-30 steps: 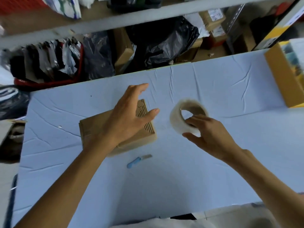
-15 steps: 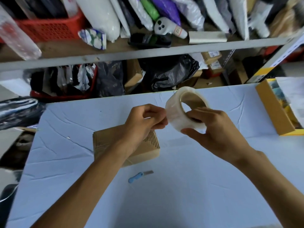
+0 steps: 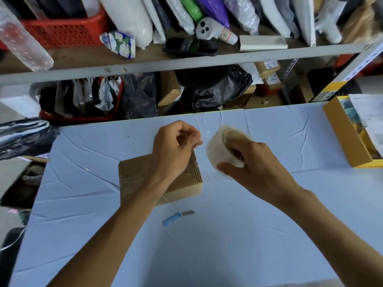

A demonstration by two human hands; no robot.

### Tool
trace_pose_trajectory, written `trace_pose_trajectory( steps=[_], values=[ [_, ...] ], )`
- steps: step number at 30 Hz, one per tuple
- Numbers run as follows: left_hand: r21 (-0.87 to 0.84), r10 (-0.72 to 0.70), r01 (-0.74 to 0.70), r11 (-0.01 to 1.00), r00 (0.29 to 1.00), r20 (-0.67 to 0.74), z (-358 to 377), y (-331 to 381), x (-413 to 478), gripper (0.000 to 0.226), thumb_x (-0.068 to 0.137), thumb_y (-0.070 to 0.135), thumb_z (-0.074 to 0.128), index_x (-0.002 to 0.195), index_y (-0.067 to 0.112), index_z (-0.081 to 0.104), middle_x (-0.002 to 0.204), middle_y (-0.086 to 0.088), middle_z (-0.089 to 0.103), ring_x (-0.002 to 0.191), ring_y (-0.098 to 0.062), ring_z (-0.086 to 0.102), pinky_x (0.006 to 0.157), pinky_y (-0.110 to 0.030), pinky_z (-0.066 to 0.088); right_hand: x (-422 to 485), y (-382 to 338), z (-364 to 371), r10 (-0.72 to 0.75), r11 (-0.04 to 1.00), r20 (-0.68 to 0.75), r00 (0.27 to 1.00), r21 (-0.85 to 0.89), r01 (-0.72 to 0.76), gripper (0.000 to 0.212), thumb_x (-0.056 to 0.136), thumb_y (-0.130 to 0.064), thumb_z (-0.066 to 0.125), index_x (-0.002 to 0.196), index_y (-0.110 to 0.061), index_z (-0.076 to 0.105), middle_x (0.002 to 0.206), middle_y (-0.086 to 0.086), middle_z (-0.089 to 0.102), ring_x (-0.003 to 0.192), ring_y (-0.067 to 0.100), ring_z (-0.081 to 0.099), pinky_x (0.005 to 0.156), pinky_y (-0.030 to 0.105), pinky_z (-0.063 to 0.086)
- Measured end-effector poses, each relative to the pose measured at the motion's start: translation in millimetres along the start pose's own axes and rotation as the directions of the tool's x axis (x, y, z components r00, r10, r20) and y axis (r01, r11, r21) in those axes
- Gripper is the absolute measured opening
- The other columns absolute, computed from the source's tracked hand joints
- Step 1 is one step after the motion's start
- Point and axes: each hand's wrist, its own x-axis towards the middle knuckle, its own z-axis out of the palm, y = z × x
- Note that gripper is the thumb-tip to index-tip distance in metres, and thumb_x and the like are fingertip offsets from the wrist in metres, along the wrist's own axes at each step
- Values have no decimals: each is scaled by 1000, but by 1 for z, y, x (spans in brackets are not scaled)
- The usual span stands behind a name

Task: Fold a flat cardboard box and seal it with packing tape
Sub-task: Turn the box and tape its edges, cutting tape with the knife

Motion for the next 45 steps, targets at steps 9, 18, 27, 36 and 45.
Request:
trace_pose_trajectory(
  steps=[9,18,27,36,45],
  values=[
    [49,-187,181,982,934,305,-15,7,6,51,67,55,66,108,25,68,65,11,70,69,2,65,79,-20,49,-6,-6,-7,-4,997,8,1000,76,3,16,80,-22,65,80,-10,55,66,-2,52,60,18,48,52,38,44],
    [162,-326,282,945,832,448,-25,8,15,40,60,52,71,86,22,74,75,9,74,73,-5,66,59,-15,50,-13,-11,-4,-60,995,-7,998,-75,59,10,80,-21,68,85,-15,62,70,-10,49,51,1,40,48,16,25],
    [-215,-257,330,919,916,307,-20,6,3,11,75,31,73,79,22,69,83,6,70,93,-13,64,85,-27,50,-12,-16,-5,-31,999,-41,999,12,32,17,81,-27,67,91,-16,59,72,-16,50,61,11,48,52,23,40],
    [-259,-77,121,958,982,174,-17,6,7,4,84,21,70,84,17,68,69,6,63,65,-4,61,64,-20,53,-12,-2,3,301,819,101,948,481,-311,44,80,-40,69,68,2,61,58,15,49,49,13,44,47,25,32],
    [-87,38,-34,996,998,48,-11,11,20,15,80,32,74,78,20,65,77,14,65,74,-5,60,69,-18,46,-21,-4,7,341,775,106,934,530,-343,10,73,-25,74,78,-17,69,68,-1,69,58,8,62,47,18,43]
  ],
)
